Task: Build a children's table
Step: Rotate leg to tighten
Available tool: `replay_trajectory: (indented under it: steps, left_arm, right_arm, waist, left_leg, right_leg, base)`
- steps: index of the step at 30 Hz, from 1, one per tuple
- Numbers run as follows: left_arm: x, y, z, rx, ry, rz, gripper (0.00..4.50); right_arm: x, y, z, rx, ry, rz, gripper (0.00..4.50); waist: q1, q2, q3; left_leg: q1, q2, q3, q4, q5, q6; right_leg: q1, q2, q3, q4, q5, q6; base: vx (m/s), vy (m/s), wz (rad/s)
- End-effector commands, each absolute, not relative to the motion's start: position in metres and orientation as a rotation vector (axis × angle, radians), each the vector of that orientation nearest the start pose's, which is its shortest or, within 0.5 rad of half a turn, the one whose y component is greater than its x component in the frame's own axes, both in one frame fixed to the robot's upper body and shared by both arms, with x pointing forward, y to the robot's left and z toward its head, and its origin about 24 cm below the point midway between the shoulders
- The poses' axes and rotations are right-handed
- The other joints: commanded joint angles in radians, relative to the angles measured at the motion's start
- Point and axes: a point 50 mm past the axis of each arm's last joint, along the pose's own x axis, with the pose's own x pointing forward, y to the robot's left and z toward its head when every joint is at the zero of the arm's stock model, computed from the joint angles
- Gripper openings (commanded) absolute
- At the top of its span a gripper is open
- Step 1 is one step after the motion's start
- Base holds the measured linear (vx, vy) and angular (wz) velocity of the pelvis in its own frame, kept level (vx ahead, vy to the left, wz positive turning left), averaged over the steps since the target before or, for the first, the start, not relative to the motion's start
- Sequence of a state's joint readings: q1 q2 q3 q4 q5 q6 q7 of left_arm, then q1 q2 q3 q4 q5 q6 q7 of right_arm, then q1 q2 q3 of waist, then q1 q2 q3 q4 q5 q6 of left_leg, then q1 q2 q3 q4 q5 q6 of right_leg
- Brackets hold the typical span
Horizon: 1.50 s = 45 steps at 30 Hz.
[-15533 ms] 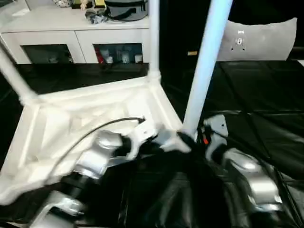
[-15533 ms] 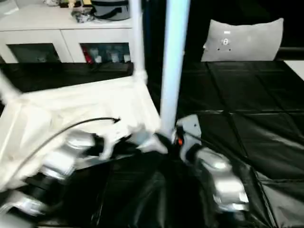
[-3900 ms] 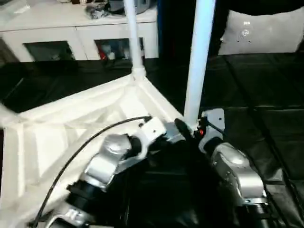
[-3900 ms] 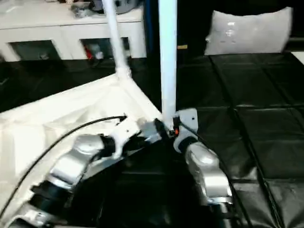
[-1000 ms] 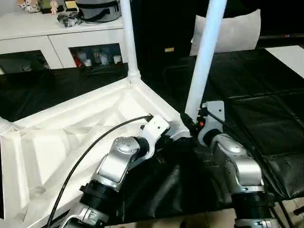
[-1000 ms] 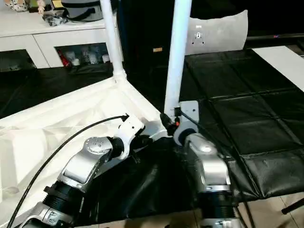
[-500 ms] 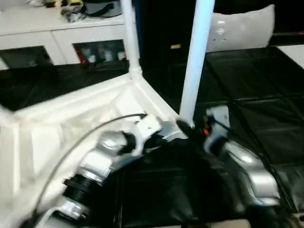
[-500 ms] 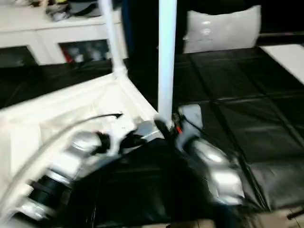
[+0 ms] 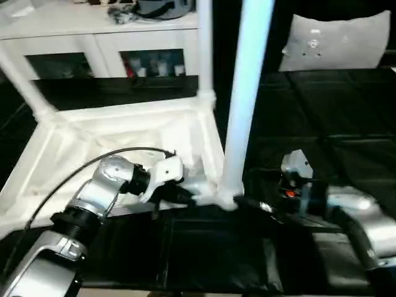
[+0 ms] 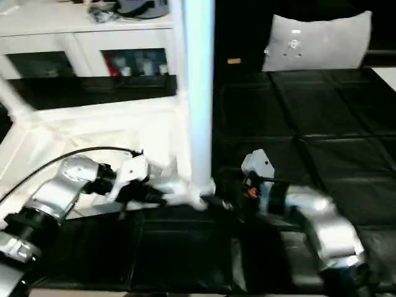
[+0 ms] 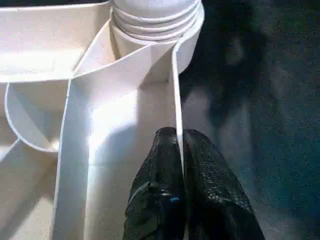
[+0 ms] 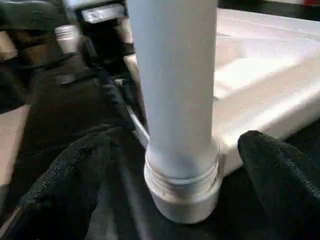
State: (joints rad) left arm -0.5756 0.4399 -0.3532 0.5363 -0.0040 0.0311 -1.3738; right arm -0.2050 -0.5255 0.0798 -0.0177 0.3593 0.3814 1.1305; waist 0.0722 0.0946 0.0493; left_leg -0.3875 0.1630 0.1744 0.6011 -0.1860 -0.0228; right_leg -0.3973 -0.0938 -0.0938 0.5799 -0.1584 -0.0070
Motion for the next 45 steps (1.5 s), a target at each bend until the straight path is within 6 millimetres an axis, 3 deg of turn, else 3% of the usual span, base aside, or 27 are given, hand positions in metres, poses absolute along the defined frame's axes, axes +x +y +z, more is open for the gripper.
replay_trajectory:
  steps: [1,3,6,10,13,16,26,35,37,38,40,42,45]
  left_arm:
    - [0.304,0.131,0.067,0.545,0.420,-1.643,0.00]
    - [0.304,0.129,0.067,0.556,0.426,-1.673,0.00]
    - [0.305,0.128,0.068,0.579,0.423,-1.704,0.00]
    - [0.306,0.127,0.069,0.598,0.424,-1.729,0.00]
    - [0.305,0.128,0.069,0.608,0.431,-1.760,0.00]
    - [0.304,0.128,0.068,0.610,0.436,-1.771,0.00]
    - [0.302,0.130,0.066,0.607,0.450,-1.792,0.00]
    - [0.299,0.131,0.063,0.561,0.453,-1.747,0.00]
    - [0.299,0.129,0.062,0.554,0.447,-1.708,0.00]
    - [0.299,0.128,0.061,0.544,0.448,-1.681,0.00]
    - [0.300,0.122,0.061,0.520,0.441,-1.620,0.00]
    - [0.300,0.113,0.062,0.461,0.418,-1.558,0.00]
    - [0.300,0.099,0.064,0.405,0.385,-1.494,0.00]
  right_arm:
    - [0.256,-0.170,0.083,-0.053,0.294,1.300,4.13]
    - [0.256,-0.170,0.082,-0.057,0.308,1.328,4.13]
    - [0.258,-0.170,0.081,-0.062,0.326,1.369,3.78]
    - [0.260,-0.169,0.082,-0.059,0.336,1.405,3.47]
    - [0.262,-0.167,0.082,-0.058,0.347,1.439,3.17]
    - [0.263,-0.166,0.082,-0.058,0.352,1.448,2.76]
    - [0.264,-0.163,0.078,-0.042,0.378,1.484,2.02]
    - [0.255,-0.157,0.076,0.025,0.388,1.491,1.93]
    - [0.254,-0.154,0.075,0.064,0.385,1.464,1.93]
    - [0.253,-0.151,0.075,0.089,0.378,1.439,1.93]
    - [0.252,-0.145,0.071,0.098,0.363,1.363,1.93]
    - [0.250,-0.136,0.068,0.115,0.347,1.299,1.93]
    - [0.250,-0.126,0.062,0.116,0.333,1.193,1.93]
  waist:
    - [0.006,-0.022,-0.069]
    - [0.016,-0.025,-0.068]
    - [0.024,-0.026,-0.069]
    - [0.032,-0.036,-0.069]
    - [0.037,-0.034,-0.068]
    - [0.039,-0.035,-0.066]
    - [0.038,-0.039,-0.061]
    - [0.037,-0.033,-0.060]
    - [0.037,-0.032,-0.058]
    - [0.037,-0.027,-0.056]
    - [0.033,-0.030,-0.052]
    - [0.025,-0.032,-0.047]
    - [0.005,-0.026,-0.037]
  left_leg:
    - [0.024,0.069,-0.018,-0.072,-0.223,0.076]
    - [0.022,0.073,-0.018,-0.073,-0.215,0.072]
    - [0.025,0.074,-0.017,-0.072,-0.205,0.068]
    - [0.020,0.071,-0.016,-0.070,-0.183,0.077]
    - [0.020,0.073,-0.016,-0.070,-0.172,0.082]
    - [0.020,0.074,-0.016,-0.071,-0.181,0.076]
    - [0.022,0.076,-0.018,-0.077,-0.215,0.058]
    - [0.022,0.077,-0.019,-0.080,-0.225,0.051]
    - [0.024,0.079,-0.020,-0.083,-0.252,0.039]
    - [0.025,0.078,-0.020,-0.084,-0.264,0.034]
    - [0.024,0.077,-0.023,-0.089,-0.292,0.018]
    - [0.032,0.073,-0.025,-0.091,-0.345,-0.010]
    - [0.033,0.069,-0.032,-0.095,-0.400,-0.027]
  right_leg:
    - [0.043,-0.069,0.052,-0.063,-0.295,-0.214]
    - [0.041,-0.071,0.053,-0.061,-0.293,-0.212]
    - [0.039,-0.071,0.054,-0.058,-0.280,-0.215]
    - [0.043,-0.073,0.054,-0.054,-0.252,-0.220]
    - [0.041,-0.073,0.054,-0.053,-0.257,-0.218]
    - [0.041,-0.074,0.054,-0.055,-0.262,-0.221]
    - [0.040,-0.074,0.055,-0.057,-0.289,-0.217]
    - [0.041,-0.073,0.055,-0.056,-0.269,-0.226]
    - [0.041,-0.074,0.056,-0.060,-0.299,-0.221]
    - [0.040,-0.075,0.057,-0.062,-0.312,-0.219]
    - [0.040,-0.075,0.056,-0.065,-0.349,-0.207]
    - [0.034,-0.077,0.056,-0.077,-0.448,-0.179]
    - [0.029,-0.077,0.052,-0.093,-0.554,-0.134]
  base:
    - [0.000,0.000,0.00]
    - [0.000,0.000,0.00]
    - [0.000,0.000,0.00]
    - [0.000,0.000,0.00]
    - [0.000,0.000,0.00]
    - [0.000,0.000,0.00]
    - [0.000,0.000,0.00]
    - [0.000,0.000,0.00]
    - [0.000,0.000,0.00]
    - [0.000,0.000,0.00]
    - [0.000,0.000,0.00]
    - [0.000,0.000,0.00]
    - [0.000,0.000,0.00]
